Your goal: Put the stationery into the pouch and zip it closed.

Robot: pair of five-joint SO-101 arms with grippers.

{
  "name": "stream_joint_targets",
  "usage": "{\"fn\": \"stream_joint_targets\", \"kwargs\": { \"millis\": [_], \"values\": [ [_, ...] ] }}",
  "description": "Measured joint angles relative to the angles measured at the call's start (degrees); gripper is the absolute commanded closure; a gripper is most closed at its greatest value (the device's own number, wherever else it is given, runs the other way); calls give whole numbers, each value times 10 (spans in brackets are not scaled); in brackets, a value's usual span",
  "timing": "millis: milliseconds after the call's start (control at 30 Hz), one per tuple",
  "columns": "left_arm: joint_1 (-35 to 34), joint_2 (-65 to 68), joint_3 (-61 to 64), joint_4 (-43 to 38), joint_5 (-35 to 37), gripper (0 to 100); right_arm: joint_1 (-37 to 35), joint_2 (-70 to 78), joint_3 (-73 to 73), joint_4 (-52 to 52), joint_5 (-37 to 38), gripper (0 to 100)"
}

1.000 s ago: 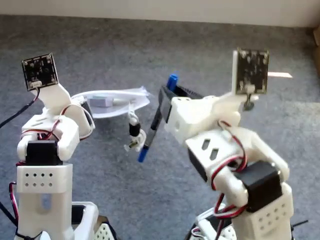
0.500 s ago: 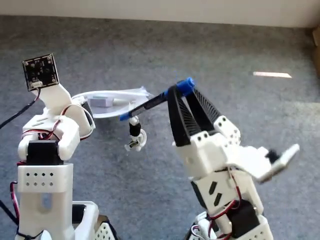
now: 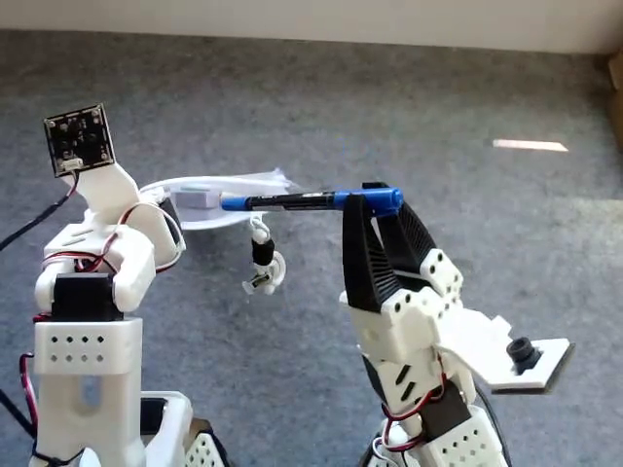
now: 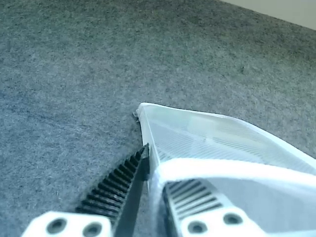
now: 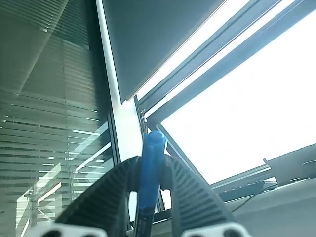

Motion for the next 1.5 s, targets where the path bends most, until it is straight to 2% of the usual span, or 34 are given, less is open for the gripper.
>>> {"fn": "stream_joint_targets", "kwargs": {
  "millis": [367,467,600,700,833,1067,1267,1433,1500],
  "values": [
    [0,0,0,0,-5,991,0,36,0,-4,3,995],
    [0,0,0,0,-9,991,0,100,0,-24,38,995],
    [0,0,0,0,-9,991,-4,183,0,-132,96,995],
    [0,0,0,0,-9,991,-31,243,0,-189,127,995],
    [0,0,0,0,-9,991,-84,301,0,-205,175,995],
    [0,0,0,0,-9,990,-149,313,7,-207,255,995],
    [0,0,0,0,-9,990,-158,316,13,-149,265,991],
    [0,0,0,0,-9,990,-158,316,13,-76,265,861],
    [0,0,0,0,-9,990,-159,316,13,-58,265,849]
  ]
}}
